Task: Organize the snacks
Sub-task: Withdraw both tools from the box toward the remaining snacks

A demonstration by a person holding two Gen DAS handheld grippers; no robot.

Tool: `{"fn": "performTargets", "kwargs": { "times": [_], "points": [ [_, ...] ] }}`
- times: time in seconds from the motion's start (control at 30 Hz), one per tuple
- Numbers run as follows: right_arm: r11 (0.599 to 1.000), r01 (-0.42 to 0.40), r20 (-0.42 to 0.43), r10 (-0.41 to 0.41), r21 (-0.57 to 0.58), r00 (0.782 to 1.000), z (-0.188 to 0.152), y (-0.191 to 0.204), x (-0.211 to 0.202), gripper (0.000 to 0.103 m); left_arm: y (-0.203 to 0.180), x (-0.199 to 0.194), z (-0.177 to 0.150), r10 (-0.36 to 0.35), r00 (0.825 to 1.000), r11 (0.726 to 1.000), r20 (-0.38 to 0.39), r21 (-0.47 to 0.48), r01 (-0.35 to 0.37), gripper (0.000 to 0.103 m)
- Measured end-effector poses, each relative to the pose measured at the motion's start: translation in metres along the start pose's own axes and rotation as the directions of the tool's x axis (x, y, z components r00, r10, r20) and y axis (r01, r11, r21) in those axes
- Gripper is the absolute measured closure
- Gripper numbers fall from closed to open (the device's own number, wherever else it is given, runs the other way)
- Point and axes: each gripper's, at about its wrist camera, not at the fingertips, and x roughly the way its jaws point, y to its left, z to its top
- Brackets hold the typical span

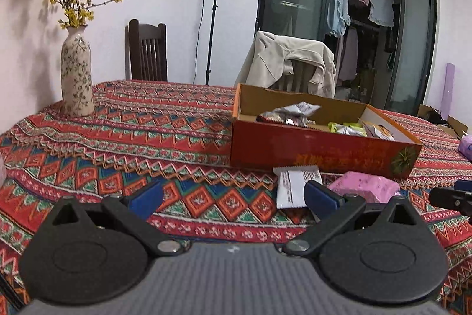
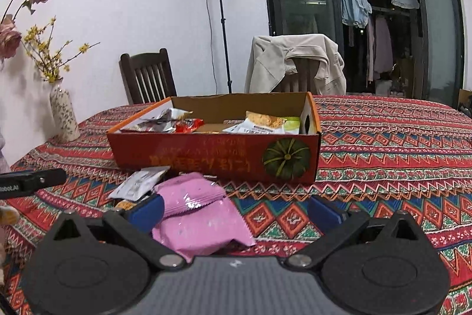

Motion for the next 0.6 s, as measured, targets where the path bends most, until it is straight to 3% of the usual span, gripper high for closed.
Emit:
{"fn": "performTargets", "kwargs": {
  "times": [0.37,0.6],
  "points": [
    [0.999,0.001,-0.067,-0.004,-0.046,0.998,-0.003,0.020,0.010,0.000,-0.001,0.006,-0.006,-0.021,1.000,1.000,-0.009,-0.012,0.021,0.000],
    [0.991,-0.019,-0.167,-0.003,-0.133,0.986,0.000,0.038,0.040,0.000,0.004,0.012,-0.009,-0.025,0.999,0.999,-0.022,-0.037,0.024,0.000]
  ]
}}
